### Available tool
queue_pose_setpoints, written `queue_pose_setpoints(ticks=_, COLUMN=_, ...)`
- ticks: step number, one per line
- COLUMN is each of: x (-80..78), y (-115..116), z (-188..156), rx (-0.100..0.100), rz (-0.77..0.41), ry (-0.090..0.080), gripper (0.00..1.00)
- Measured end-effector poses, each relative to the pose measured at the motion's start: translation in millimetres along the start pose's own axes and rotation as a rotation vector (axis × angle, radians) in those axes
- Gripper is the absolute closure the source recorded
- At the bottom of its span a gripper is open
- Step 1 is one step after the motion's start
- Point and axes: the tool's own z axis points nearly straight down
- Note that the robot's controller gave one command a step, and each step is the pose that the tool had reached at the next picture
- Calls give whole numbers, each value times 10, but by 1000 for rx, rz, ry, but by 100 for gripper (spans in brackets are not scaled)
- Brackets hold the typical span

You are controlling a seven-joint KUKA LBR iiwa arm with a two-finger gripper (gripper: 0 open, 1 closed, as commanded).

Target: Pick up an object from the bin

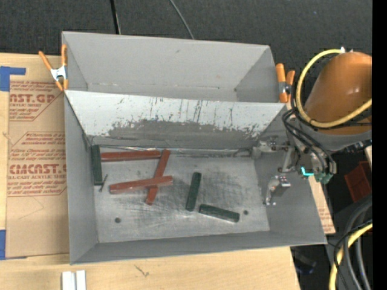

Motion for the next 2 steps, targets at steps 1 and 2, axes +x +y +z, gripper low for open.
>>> queue_pose_setpoints(ticks=1, x=-16, y=6, z=-43, rx=1, rz=-2, ry=-9, gripper=100)
queue_pose_setpoints(ticks=2, x=-16, y=7, z=-43, rx=1, rz=-2, ry=-9, gripper=0)
